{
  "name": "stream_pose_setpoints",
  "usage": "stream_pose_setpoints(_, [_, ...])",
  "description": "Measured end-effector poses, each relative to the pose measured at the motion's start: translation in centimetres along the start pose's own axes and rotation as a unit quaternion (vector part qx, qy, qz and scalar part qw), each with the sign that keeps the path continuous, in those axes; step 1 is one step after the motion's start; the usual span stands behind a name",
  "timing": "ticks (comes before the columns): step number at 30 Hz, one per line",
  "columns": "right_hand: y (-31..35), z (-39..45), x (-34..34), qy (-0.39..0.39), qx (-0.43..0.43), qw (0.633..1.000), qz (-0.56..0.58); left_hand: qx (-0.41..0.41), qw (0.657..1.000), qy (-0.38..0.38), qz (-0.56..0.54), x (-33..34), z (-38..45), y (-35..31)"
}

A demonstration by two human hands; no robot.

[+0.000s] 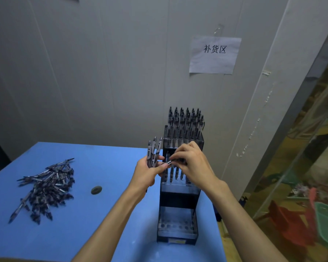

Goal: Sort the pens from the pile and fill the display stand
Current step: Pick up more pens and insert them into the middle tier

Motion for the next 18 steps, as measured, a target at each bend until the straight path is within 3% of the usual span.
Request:
stream_pose_setpoints(4, [-0.3, -0.5, -0.2, 0.018, 0.019, 0.999, 0.024, 0.02, 0.999, -0.033, 0.025, -0.4, 0.2, 0.2])
stream_pose_setpoints(10, [-0.5, -0.9, 0.2, 0.051, 0.025, 0.998, 0.03, 0.029, 0.998, -0.019, 0.044, 0.2, 0.1, 0.0])
stream_pose_setpoints(18, [-4.2, -1.4, -0.2, -0.016, 0.186, 0.98, 0.07, 0.001, 0.998, -0.053, -0.015, -1.5, 0.6, 0.7])
Point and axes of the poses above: each hand's wrist, its own z-axis towards the middle knuckle, its own x-axis out of the palm, y = z × x, the point moved 3 cm from there along z, towards the middle knuckle, and after that the axes turned 8 degrees about -y, right-handed, at the moved point
